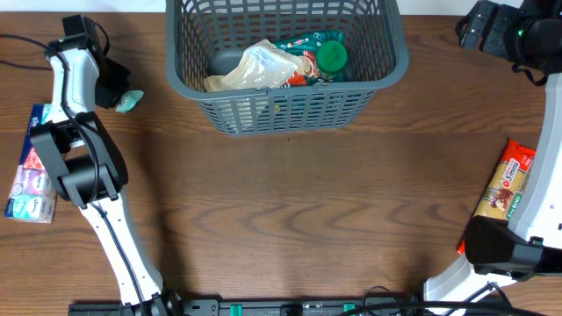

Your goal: Pack container

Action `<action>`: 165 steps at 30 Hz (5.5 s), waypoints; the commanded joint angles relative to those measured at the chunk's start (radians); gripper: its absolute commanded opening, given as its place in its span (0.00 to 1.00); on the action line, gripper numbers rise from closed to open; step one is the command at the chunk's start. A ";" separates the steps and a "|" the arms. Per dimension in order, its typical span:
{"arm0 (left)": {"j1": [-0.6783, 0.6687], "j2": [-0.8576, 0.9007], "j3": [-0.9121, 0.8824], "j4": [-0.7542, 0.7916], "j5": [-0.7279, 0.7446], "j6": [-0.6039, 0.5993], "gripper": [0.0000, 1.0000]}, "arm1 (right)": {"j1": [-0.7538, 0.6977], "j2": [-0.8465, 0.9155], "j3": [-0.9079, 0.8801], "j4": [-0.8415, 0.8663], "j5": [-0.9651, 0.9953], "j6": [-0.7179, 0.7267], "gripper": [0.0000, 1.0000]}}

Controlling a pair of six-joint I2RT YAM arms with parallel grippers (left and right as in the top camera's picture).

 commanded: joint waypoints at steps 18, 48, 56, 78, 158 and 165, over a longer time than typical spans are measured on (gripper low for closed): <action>-0.368 -0.792 0.001 -0.037 0.108 1.258 0.06 | 0.010 0.008 -0.005 -0.016 -0.006 -0.031 0.99; -0.579 -0.273 0.000 0.001 0.163 1.558 0.96 | 0.010 0.008 -0.005 -0.054 -0.006 -0.023 0.99; -0.579 -0.415 0.002 0.005 0.080 1.451 0.99 | 0.010 0.008 -0.004 0.005 -0.002 -0.022 0.99; -0.036 -0.845 -0.011 -0.394 0.039 0.652 0.99 | -0.387 -0.188 0.057 -0.295 0.122 0.190 0.99; 0.047 -0.846 -0.088 -0.366 0.077 0.650 0.99 | -0.573 -0.179 -1.472 0.964 -0.203 -0.045 0.01; 0.047 -0.846 -0.088 -0.366 0.077 0.650 0.99 | -0.397 -0.243 -1.181 0.702 -0.234 -0.063 0.01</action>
